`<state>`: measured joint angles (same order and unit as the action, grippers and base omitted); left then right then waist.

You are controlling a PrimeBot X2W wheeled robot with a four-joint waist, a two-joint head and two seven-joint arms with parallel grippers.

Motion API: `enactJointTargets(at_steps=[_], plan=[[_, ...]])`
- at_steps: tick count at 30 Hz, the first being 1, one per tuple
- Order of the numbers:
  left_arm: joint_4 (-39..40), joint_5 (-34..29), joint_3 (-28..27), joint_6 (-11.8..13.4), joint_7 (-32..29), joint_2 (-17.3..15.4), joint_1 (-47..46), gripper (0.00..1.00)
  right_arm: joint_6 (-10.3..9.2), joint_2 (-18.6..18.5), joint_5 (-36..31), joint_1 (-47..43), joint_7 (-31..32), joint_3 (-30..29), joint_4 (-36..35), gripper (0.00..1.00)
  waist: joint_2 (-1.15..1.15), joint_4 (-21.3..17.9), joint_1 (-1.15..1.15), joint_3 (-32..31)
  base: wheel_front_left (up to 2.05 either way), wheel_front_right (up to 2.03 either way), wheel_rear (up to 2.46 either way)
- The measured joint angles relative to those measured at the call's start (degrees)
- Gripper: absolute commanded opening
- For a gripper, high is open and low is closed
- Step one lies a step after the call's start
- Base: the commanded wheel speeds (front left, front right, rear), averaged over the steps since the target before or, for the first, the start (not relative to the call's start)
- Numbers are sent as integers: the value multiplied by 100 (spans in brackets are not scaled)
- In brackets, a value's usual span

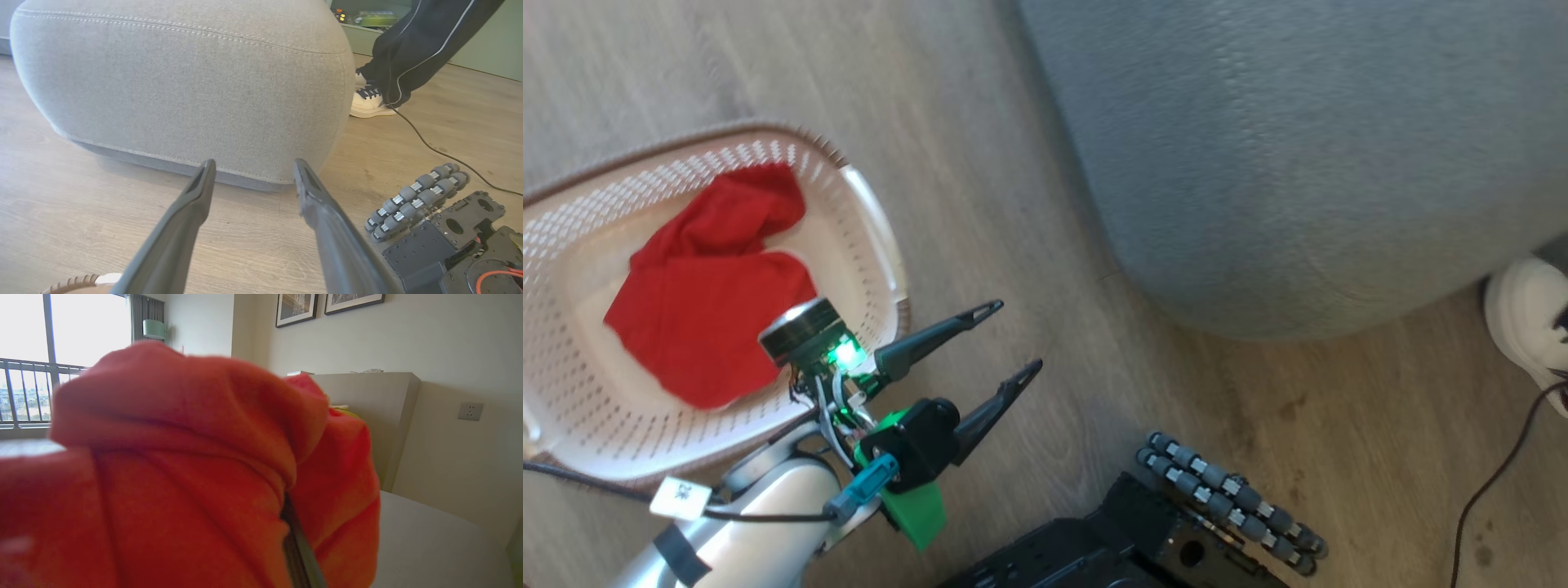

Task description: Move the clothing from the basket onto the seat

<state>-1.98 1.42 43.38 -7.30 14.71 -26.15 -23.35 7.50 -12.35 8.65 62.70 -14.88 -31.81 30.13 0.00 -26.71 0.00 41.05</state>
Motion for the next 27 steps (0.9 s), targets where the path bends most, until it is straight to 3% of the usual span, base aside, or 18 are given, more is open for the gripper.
enactJointTargets(at_steps=[8,13,20,27], plan=[[81,0,-21,47,0,44,-79,100,0,-301,-322,1017,0,-194,1241,0,0,592,1,407,0,0,0],[70,-8,85,49,0,99,-147,100,0,-428,-617,1100,1,-223,2220,0,0,841,1,527,0,0,0],[-10,-8,80,97,0,143,-275,100,0,-690,-1527,1093,77,-539,3441,0,0,943,0,584,0,0,0],[-45,-8,74,111,1,170,-355,100,0,-728,-1972,1098,289,-678,3969,0,0,885,0,550,0,0,0]])
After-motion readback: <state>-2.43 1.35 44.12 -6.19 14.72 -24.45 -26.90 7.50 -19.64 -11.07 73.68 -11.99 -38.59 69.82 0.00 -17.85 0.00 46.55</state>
